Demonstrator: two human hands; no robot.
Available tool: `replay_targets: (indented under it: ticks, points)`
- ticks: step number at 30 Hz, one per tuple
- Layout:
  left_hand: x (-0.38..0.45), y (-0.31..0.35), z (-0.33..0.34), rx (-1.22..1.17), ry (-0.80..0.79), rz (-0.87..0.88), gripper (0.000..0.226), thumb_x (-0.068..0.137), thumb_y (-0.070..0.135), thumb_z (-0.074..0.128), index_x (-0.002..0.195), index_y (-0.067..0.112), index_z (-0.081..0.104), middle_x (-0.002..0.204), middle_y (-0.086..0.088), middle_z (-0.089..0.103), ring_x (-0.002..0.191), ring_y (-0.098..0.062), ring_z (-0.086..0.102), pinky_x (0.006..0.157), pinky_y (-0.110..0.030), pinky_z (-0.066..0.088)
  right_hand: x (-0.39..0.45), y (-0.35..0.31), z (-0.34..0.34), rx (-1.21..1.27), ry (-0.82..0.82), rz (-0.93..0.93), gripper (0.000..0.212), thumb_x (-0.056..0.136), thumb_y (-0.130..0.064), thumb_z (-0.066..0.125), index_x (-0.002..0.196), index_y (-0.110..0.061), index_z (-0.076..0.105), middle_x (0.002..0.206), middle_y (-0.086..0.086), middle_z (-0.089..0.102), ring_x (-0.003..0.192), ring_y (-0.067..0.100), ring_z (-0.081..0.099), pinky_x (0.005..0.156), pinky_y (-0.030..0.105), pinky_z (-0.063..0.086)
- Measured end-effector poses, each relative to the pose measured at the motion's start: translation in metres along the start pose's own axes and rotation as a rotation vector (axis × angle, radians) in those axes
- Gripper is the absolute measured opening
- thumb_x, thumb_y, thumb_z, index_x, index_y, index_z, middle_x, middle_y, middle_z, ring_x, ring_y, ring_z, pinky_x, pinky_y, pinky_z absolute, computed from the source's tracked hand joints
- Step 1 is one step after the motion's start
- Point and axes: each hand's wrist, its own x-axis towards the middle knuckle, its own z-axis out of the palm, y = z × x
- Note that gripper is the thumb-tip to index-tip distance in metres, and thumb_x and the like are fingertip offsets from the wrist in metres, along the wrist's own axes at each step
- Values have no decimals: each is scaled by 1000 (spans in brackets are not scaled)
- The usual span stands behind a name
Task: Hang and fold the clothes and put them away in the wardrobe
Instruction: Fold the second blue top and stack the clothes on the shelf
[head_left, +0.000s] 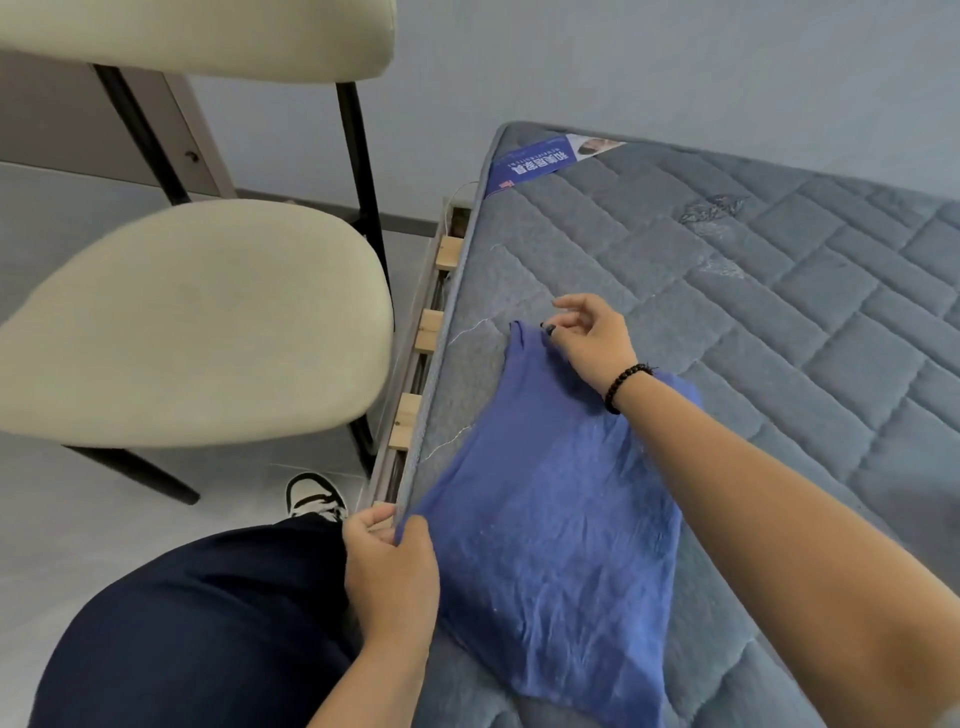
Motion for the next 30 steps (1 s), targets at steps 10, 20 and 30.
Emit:
replay_targets:
  ticks: [10,20,30]
  points:
    - [18,-15,54,748,-425,1026,58,96,34,18,151,19,25,159,-1,22,148,-17,12,119,-36,10,-20,45,14,-850,-248,-272,51,103,-32,29,151,-16,21,158,0,20,147,17,7,120,38,5]
    - [11,2,36,790,-233,729,74,92,36,54,150,7,19,147,-11,33,134,-29,31,111,-38,29,-133,47,-13,-803,176,-5,68,97,-36,42,152,-14,9,159,11,-1,146,31,-10,118,44,-4]
    - [-2,0,1,559,-544,464,14,85,25,63,83,16,53,82,1,62,78,-24,60,66,-35,45,-266,70,-5,-471,217,115,64,95,-33,50,150,-19,20,157,5,8,143,20,16,112,18,9]
